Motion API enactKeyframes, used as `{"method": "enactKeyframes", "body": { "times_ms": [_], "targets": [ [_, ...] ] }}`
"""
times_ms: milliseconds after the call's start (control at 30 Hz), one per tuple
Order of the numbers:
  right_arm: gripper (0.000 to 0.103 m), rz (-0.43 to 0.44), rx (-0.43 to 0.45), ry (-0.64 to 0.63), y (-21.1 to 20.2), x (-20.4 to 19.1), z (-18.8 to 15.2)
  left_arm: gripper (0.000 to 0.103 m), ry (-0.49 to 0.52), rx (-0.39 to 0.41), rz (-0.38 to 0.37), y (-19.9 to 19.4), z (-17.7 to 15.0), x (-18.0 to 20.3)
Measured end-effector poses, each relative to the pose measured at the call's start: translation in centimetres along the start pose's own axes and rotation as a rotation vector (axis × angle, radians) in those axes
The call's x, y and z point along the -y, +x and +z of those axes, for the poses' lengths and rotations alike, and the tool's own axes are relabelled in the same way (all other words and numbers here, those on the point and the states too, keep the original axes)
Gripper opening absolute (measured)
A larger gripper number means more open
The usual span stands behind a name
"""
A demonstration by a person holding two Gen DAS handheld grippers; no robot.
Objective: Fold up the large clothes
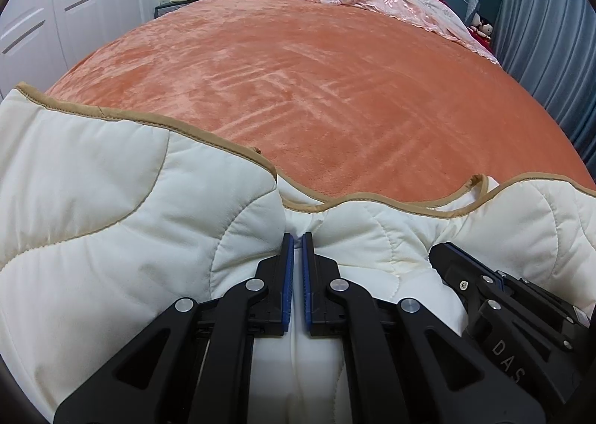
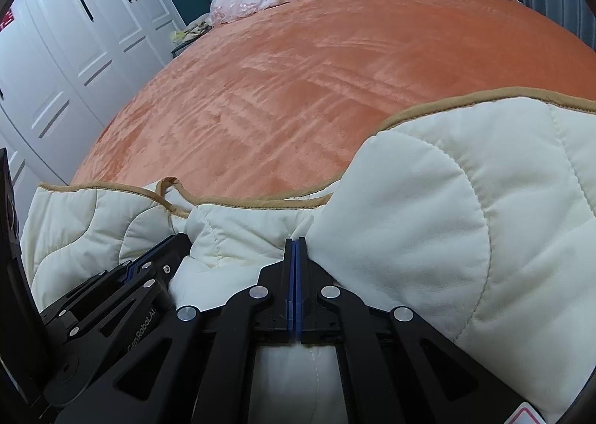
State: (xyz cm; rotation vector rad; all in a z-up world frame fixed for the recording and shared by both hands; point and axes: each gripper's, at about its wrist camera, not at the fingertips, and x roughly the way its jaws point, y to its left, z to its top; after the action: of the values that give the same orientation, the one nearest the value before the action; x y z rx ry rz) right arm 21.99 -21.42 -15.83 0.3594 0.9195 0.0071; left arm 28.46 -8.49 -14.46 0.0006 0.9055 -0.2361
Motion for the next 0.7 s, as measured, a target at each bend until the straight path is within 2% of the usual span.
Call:
{"method": "enactKeyframes", "body": {
  "times_ms": [100, 167, 200, 233, 267, 333, 400, 533, 700],
  "targets": [
    [0.0, -0.011, -0.014, 0.003, -0.2, -0.2, 0.5, 0.003, 0.002, -0.023, -0.006, -0.2, 0.5, 0.0],
    [0.0, -0.047, -0.007, 0.005, -1.4, -0.5, 1.1, 0.004, -0.02, -0.066, -0.035, -0.8, 1.3, -0.6],
    [0.0, -0.081, 0.02, 0.021, -2.9, -0.6, 1.3, 0.006, -0.063, -0.092, -0.063, -1.5, 1.8, -1.3],
    [0.009, -0.082, 0.087, 0.038, -5.2, -0.7, 1.4, 0.009, -0.129, -0.105, -0.098, -2.7, 2.2, -2.6],
    [0.013, -0.066, 0.13, 0.038, -7.2, -0.9, 1.2, 0.015, -0.207, -0.098, -0.128, -4.5, 2.4, -4.3],
    [0.013, -0.023, 0.149, -0.003, -10.6, -1.6, 0.1, 0.05, -0.305, -0.052, -0.162, -8.3, 1.9, -7.4],
    [0.013, 0.014, 0.127, -0.029, -12.8, -2.0, -1.9, 0.057, -0.346, 0.0, -0.154, -12.3, 0.3, -10.3],
    [0.013, 0.087, 0.023, -0.042, -14.1, -3.4, -6.7, 0.058, -0.421, -0.01, -0.08, -17.1, -4.6, -15.0],
    [0.013, 0.144, -0.074, -0.041, -13.3, -6.0, -11.4, 0.058, -0.574, -0.034, -0.115, -20.2, -10.2, -18.9]
  ]
}}
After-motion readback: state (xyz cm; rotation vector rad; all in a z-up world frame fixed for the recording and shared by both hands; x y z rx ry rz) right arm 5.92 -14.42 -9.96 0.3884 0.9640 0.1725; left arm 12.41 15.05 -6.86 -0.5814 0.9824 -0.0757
